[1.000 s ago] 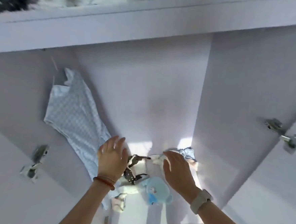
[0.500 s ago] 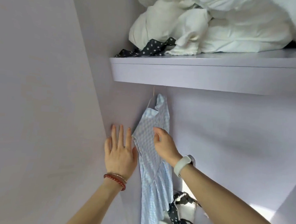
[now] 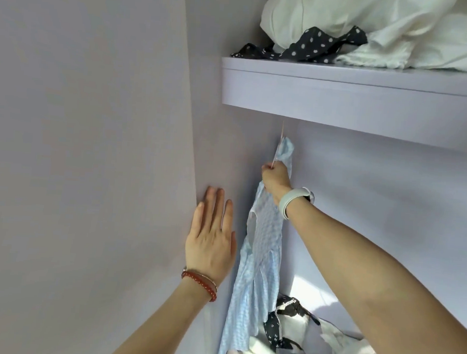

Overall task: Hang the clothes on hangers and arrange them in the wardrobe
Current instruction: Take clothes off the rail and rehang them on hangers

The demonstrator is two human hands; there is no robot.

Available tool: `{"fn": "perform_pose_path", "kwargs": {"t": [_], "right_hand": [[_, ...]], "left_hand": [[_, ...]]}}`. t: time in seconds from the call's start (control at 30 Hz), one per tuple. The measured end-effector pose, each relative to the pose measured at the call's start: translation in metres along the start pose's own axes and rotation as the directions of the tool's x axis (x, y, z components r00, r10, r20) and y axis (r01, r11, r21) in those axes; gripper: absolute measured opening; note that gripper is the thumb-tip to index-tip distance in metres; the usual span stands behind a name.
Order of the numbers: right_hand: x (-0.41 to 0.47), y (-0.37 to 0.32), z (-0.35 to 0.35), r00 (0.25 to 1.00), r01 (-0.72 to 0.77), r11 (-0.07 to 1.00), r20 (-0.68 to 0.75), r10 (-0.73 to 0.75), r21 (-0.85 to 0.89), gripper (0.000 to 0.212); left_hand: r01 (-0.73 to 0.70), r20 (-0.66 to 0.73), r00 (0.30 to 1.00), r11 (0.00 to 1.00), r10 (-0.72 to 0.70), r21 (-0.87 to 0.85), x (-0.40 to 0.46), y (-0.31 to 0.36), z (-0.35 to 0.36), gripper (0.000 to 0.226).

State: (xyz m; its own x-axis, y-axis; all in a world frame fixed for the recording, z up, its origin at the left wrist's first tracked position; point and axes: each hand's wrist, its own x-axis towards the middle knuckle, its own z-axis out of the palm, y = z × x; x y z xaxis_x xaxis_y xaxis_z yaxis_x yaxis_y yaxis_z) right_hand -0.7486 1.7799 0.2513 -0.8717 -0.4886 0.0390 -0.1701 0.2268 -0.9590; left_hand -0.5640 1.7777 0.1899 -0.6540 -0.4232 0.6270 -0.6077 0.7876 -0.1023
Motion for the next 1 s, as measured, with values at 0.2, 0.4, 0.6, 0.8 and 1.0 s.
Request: {"fn": "perform_pose_path", "kwargs": {"t": [0.2,0.4,0.6,0.8,1.0], "right_hand": [[-0.021,0.006,-0.032,0.938,0.203,0.954,-0.235,-0.254,-0.22,0.026],[-0.08,0.047,-0.068,0.887,0.332,0.927,-0.276,-0.369,-0.171,0.024],[-0.161,0.125,-0.117,0.912,0.25,0.873,-0.201,-0.358,-0.419,0.019],[-0.269,0.183,-0.178,0.888,0.078,0.795,-0.321,-0.33,-0.601,0.018],[-0.402,0.216,-0.222,0.862,-0.139,0.725,-0.443,-0.246,-0.675,0.027]], "left_hand": [[0.013,-0.024,1.0,0.998,-0.014,-0.054,0.0,0.001,-0.001,0.062],[-0.026,-0.115,0.993,0.986,0.006,-0.166,-0.002,0.005,-0.006,0.049],[-0.068,-0.087,0.996,0.8,0.02,-0.596,-0.032,0.041,-0.004,0.039],[-0.078,0.087,0.961,0.561,0.261,-0.824,-0.082,0.118,0.0,0.043],[-0.354,0.016,0.783,0.468,0.621,-0.81,-0.13,0.195,-0.003,0.058]]}}
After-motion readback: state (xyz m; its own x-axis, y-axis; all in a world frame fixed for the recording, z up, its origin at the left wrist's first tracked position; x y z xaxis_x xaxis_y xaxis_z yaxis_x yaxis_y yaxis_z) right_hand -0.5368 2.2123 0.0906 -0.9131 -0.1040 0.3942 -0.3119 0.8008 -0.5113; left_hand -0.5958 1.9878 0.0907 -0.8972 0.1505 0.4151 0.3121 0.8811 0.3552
